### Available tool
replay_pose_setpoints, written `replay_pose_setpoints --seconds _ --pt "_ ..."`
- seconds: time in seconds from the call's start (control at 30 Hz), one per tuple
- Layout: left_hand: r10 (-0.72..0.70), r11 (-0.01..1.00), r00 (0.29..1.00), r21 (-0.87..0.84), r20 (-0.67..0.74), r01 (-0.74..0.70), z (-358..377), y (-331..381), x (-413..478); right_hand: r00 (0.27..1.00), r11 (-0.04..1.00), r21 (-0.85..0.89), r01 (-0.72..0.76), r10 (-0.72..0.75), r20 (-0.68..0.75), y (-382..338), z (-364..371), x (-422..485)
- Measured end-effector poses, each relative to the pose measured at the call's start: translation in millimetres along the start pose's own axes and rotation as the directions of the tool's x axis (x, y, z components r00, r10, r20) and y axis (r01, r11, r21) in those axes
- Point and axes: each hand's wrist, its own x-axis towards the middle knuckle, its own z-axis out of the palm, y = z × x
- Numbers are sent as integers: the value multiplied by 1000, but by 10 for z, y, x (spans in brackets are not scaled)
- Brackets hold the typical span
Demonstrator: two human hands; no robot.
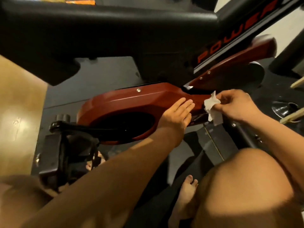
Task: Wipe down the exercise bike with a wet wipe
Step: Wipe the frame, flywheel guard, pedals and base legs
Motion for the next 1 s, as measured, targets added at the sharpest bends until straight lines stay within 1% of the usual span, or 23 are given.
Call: replay_pose_setpoints --seconds 0.07,0.17,0.27,0.33,0.37,0.4,0.43,0.47,0.5,0.57,0.6,0.63,0.7,0.73,0.77,0.8,0.83,0.9,0.97,1.0 --pt "-47 999 999 1 7 47 18 -26 -178 999 1000 3 13 -12 -50 -163 80 -8" --pt "-139 989 990 -58 -24 137 69 -44 -431 988 996 2 91 -90 -126 -479 266 -54" --pt "-190 977 982 -99 20 191 104 -68 -661 962 985 41 167 -153 -227 -839 467 -130" --pt "-221 958 973 -173 61 228 47 -111 -804 927 976 81 203 -165 -336 -1134 552 -226" --pt "-249 932 966 -257 62 257 -12 -149 -898 908 966 87 244 -196 -369 -1322 593 -288" --pt "-290 885 956 -367 48 287 -88 -201 -1000 894 951 69 303 -258 -367 -1528 631 -351" --pt "-332 838 943 -450 29 308 -152 -263 -1110 887 932 49 360 -326 -328 -1726 681 -405" --pt "-368 805 930 -490 27 333 -200 -337 -1232 881 912 26 410 -389 -268 -1892 737 -445" --pt "-387 795 921 -486 53 362 -207 -426 -1357 875 897 -8 443 -434 -213 -2017 792 -466" --pt "-397 788 911 -467 113 401 -123 -631 -1598 854 875 -100 474 -484 -188 -2078 877 -449" --pt "-410 772 902 -476 133 421 -50 -736 -1723 849 876 -121 468 -483 -215 -2030 880 -426" --pt "-430 756 891 -480 146 444 35 -836 -1841 854 893 -115 435 -450 -260 -1954 843 -403" --pt "-463 721 865 -485 196 495 169 -993 -2035 880 942 -83 325 -333 -339 -1820 765 -370" --pt "-470 689 854 -512 225 514 207 -1036 -2098 893 957 -89 275 -288 -345 -1796 760 -362" --pt "-475 648 846 -553 243 523 232 -1063 -2132 896 960 -114 258 -281 -343 -1840 799 -375" --pt "-480 608 842 -598 247 522 252 -1080 -2155 887 945 -145 292 -325 -328 -1950 868 -414" --pt "-491 574 839 -638 234 513 265 -1094 -2179 861 909 -175 377 -414 -295 -2096 963 -482" --pt "-529 488 823 -720 206 493 341 -1109 -2244 784 797 -186 574 -601 -157 -2400 1205 -645" --pt "-559 338 801 -823 214 456 433 -1134 -2351 715 702 -194 685 -699 -1 -2554 1335 -710" --pt "-566 247 789 -863 240 440 485 -1151 -2421 694 672 -226 705 -720 23 -2572 1323 -694"
